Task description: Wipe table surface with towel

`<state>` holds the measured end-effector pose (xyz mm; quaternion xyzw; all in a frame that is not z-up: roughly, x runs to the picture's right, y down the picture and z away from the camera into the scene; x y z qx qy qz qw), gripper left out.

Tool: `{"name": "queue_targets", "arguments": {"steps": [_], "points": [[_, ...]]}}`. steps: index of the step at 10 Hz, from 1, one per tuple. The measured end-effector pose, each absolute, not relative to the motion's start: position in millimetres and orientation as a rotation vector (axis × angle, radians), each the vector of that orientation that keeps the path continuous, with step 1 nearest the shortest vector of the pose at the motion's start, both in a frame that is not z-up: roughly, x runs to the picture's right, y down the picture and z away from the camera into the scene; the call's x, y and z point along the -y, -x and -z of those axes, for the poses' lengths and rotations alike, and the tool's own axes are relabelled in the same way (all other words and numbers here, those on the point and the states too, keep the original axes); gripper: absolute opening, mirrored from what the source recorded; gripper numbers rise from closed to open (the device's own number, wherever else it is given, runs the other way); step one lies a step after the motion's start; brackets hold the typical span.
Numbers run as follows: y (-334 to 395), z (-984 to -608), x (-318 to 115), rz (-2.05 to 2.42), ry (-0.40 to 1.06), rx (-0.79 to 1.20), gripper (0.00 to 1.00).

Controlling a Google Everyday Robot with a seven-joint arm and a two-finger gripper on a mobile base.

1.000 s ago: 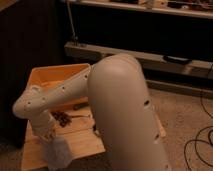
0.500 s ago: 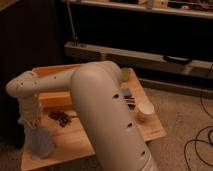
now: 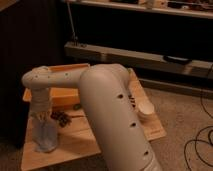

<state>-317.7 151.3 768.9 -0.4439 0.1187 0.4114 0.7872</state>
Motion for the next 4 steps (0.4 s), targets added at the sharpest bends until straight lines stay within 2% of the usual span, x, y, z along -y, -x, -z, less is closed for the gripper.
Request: {"name": "queue_targets", "arguments": {"steps": [4], "points": [[220, -759, -160, -0.957, 0.956, -0.258, 0.00]]}}
